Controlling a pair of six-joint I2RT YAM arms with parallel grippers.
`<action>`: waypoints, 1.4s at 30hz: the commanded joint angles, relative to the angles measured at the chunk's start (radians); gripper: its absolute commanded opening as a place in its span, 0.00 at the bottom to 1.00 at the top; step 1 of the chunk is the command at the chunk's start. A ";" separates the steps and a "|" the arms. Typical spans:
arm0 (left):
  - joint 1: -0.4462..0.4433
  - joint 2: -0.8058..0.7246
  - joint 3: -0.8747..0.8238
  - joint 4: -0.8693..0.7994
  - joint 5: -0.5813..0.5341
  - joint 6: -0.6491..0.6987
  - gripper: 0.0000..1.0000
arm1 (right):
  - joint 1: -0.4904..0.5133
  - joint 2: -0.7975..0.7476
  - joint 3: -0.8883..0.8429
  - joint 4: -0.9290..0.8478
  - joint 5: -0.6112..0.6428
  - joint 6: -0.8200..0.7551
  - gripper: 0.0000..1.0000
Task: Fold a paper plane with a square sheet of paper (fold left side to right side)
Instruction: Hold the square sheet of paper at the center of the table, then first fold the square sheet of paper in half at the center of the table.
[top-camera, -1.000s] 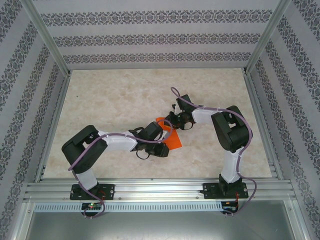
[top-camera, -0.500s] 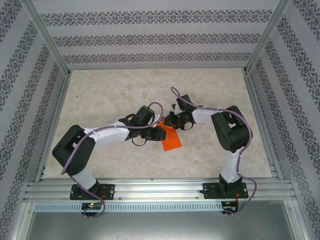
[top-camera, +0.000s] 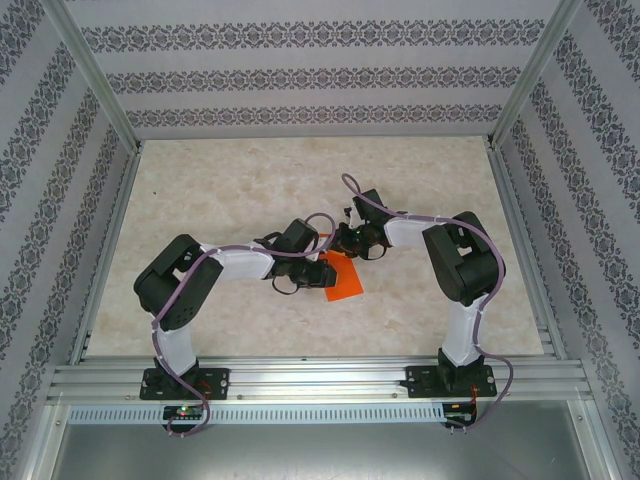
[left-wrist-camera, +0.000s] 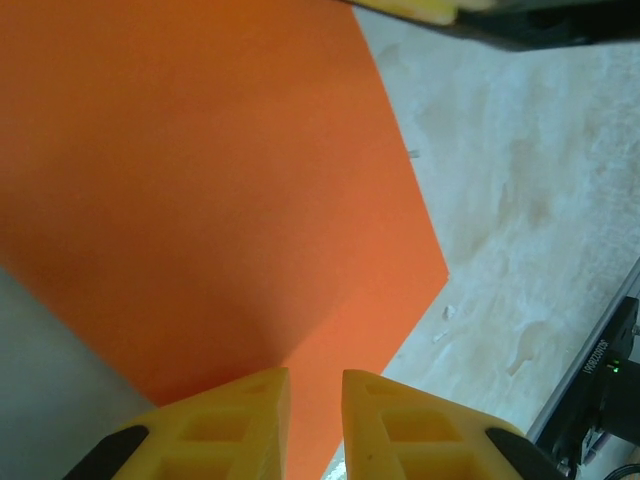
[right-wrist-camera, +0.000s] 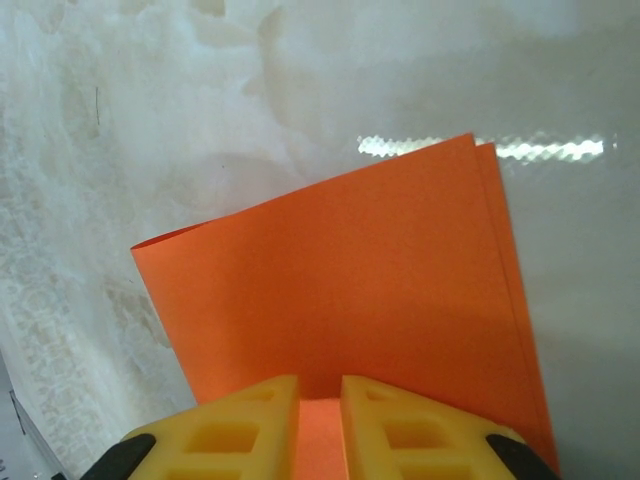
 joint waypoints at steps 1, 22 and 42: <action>-0.002 0.021 -0.023 0.041 0.008 -0.013 0.22 | 0.000 -0.035 -0.009 -0.014 0.055 0.012 0.22; -0.002 0.022 -0.012 0.020 -0.017 -0.020 0.21 | -0.012 -0.492 -0.288 -0.210 0.065 -0.001 0.21; -0.001 -0.010 0.070 -0.069 -0.042 0.001 0.26 | 0.068 -0.327 -0.357 -0.198 0.167 0.009 0.17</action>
